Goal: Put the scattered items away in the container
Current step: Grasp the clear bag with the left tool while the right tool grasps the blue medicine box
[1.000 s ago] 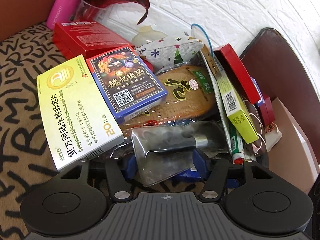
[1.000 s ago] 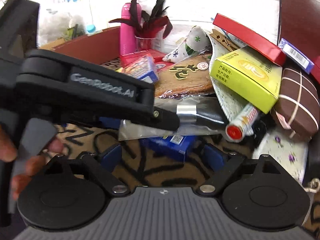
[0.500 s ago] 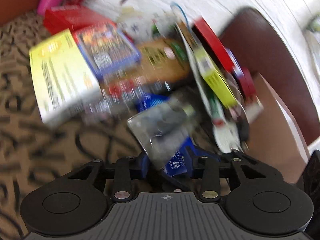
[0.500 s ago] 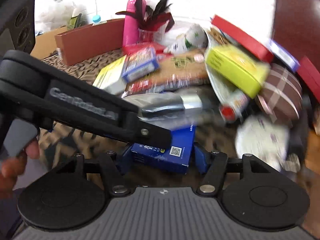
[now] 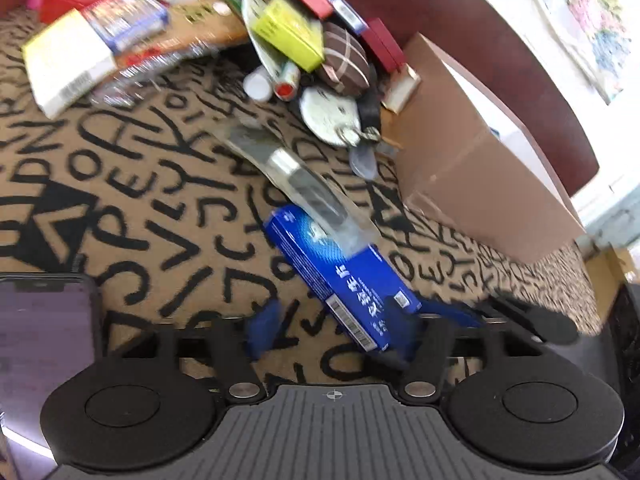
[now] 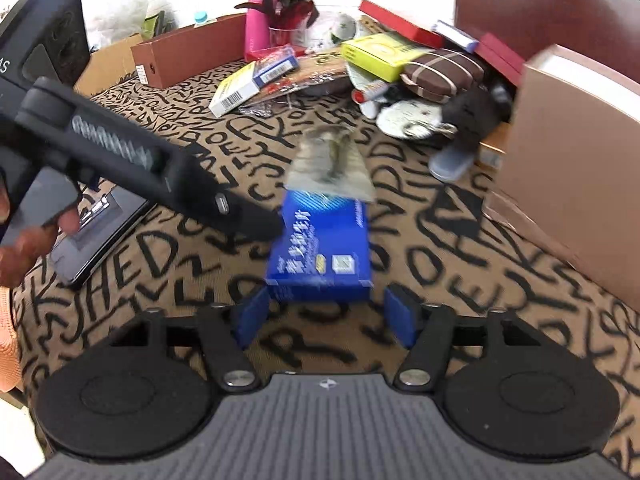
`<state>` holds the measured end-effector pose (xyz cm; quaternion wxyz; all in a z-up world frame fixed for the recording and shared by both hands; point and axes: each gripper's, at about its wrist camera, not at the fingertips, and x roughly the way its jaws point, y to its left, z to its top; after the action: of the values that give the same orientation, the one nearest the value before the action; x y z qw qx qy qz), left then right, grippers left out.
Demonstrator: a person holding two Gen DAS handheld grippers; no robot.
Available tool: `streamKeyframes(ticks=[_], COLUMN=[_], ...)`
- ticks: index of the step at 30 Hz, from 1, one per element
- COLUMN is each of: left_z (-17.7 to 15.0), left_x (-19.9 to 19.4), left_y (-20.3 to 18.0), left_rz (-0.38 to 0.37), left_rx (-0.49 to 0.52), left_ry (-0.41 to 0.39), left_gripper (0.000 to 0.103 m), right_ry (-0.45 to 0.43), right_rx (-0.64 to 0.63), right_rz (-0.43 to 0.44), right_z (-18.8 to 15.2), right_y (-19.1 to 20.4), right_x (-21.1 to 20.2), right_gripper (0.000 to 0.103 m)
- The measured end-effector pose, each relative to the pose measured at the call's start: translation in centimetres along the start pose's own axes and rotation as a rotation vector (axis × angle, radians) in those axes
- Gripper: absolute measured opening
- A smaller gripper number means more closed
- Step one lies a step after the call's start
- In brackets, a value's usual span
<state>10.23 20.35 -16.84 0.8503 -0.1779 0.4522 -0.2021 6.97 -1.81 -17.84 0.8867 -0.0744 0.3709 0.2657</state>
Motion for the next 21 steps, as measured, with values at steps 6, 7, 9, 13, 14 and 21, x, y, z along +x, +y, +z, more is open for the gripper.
streamKeyframes(ticks=[6,7,9,13,14,21], left_z=[2.6,3.2,4.6,6.8,7.0,7.0], left_x=[0.0,0.3,1.4,4.1,4.8,5.9], left_y=[0.4,0.4,0.6,0.7,0.8,1.7], left_rz=[0.036,0.047,0.066,0.123,0.125,0.132], left_rx=[-0.190,-0.205,-0.225,-0.239,-0.233,-0.142], left_ry=[-0.119,-0.134,-0.140,-0.130,-0.120,-0.074], left_gripper=[0.090,0.090,0.090,0.090,0.089,0.030], right_ry=[-0.072,-0.080,-0.082,-0.060,-0.057,-0.013], right_rx=[0.044,0.040,0.028,0.033,0.037,-0.005], right_rz=[0.008,0.009,0.006,0.006,0.007,0.005], right_z=[1.0,1.2,1.7,2.3,2.4,1.9], right_y=[-0.5,-0.4,-0.3,-0.6,-0.6,-0.6], right_x=[-1.3,-1.2,-0.6,0.8,1.2,1.9], right_gripper=[0.077,0.077,0.077,0.075,0.074,0.061])
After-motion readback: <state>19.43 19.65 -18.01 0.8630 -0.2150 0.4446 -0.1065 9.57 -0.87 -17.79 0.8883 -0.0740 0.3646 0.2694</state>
